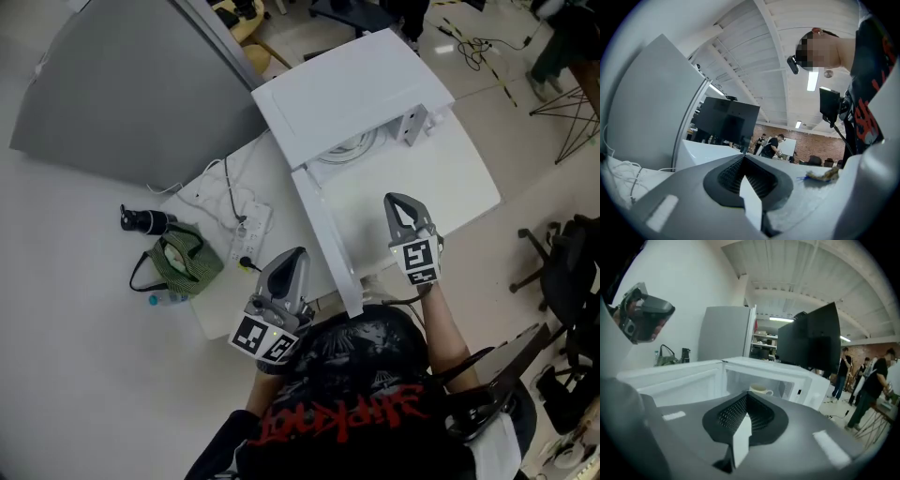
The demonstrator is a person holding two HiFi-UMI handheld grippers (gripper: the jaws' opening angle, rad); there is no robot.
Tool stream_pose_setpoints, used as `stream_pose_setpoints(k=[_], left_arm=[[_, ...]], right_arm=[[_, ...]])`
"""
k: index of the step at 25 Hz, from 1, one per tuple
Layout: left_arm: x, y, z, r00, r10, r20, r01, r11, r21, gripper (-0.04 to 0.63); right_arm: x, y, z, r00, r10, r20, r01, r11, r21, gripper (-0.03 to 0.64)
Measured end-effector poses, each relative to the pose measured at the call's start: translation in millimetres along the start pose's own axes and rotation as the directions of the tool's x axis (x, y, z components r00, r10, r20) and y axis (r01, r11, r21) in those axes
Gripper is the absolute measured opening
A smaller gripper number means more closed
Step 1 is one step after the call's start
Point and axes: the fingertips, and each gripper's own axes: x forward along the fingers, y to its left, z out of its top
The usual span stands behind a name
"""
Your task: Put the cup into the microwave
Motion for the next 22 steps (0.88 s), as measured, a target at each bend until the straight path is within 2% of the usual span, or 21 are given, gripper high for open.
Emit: stream_pose_setpoints(k=[2, 6, 9, 13, 18, 22], left_arm=[[-3, -13, -2, 0.998, -0.059, 0.004, 0.059, 0.998, 0.0, 0.005], [-13, -36, -6, 0.985, -0.169, 0.023, 0.169, 0.985, -0.016, 0.005], [-24, -48, -9, 0.973, -0.227, 0.042, 0.228, 0.973, -0.032, 0.005], [-32, -72, -18, 0.952, -0.305, 0.029, 0.305, 0.952, -0.024, 0.005], [-45, -128, -26, 0.937, -0.35, 0.002, 0.35, 0.936, 0.031, 0.005], [-60, -186, -47, 0.936, -0.352, -0.023, 0.352, 0.935, 0.035, 0.005]], right_arm=[[-30, 13, 30, 0.999, -0.014, 0.043, 0.014, 1.0, -0.01, 0.0], [-84, 35, 74, 0.992, -0.06, 0.107, 0.058, 0.998, 0.027, 0.0], [-118, 54, 85, 0.988, -0.096, 0.118, 0.089, 0.994, 0.061, 0.0], [-165, 76, 83, 0.984, -0.142, 0.107, 0.136, 0.989, 0.056, 0.0], [-224, 86, 78, 0.975, -0.168, 0.144, 0.157, 0.984, 0.085, 0.0], [-274, 96, 80, 0.971, -0.112, 0.21, 0.09, 0.99, 0.108, 0.0]])
